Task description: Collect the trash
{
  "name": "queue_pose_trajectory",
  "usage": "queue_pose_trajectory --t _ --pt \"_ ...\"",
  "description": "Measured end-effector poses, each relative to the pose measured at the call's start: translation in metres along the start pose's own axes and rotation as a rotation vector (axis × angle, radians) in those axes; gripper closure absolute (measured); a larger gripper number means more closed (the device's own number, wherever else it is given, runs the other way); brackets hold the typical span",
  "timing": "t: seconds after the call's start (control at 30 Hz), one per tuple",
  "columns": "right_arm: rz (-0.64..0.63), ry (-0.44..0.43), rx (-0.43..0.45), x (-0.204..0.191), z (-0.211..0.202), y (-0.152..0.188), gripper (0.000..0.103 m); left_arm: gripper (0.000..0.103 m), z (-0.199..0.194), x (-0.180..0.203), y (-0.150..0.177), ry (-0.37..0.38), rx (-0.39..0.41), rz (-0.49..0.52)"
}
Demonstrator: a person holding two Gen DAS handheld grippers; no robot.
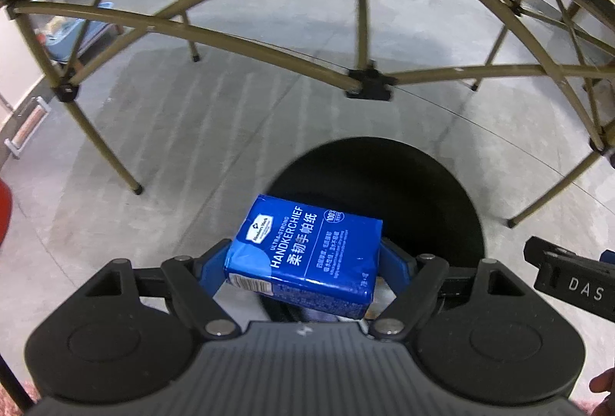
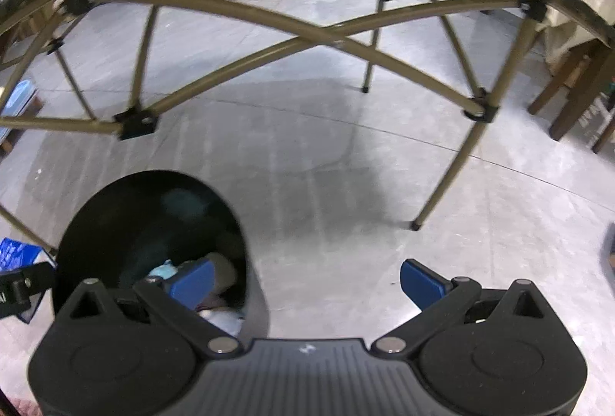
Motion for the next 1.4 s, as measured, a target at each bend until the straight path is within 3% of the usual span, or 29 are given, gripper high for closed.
queue_pose_trajectory --t 0.4,0.97,1.07,1.17,1.4 --pt "0.045 0.059 0.021 0.034 -0.005 -0.001 0.0 0.023 0.018 0.046 0.013 0.032 -0.058 0.044" --pt "0.048 0.071 0.02 0.044 -0.006 0.001 0.0 0.023 0.043 0.057 0.02 0.006 -0.122 0.028" --pt "0.05 0.071 0.02 0.045 -0.005 0.002 0.0 0.019 0.044 0.059 0.02 0.006 -0.13 0.034" --pt "0.051 0.071 0.02 0.047 -0.006 0.003 0.0 0.0 0.044 0.058 0.018 -0.007 -0.12 0.026" --pt "0.052 0.069 0.02 0.047 -0.006 0.003 0.0 0.0 0.047 0.054 0.017 -0.025 -0.123 0.023"
Point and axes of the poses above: each gripper's, at about its wrist camera, not at the fingertips, and z roughly the way its jaws point, x to its right, y to its underside, the point moved 6 cm from there along z, roughly the way its jaws point, and after that the axes turned 6 degrees about x, right-handed, at the moved point
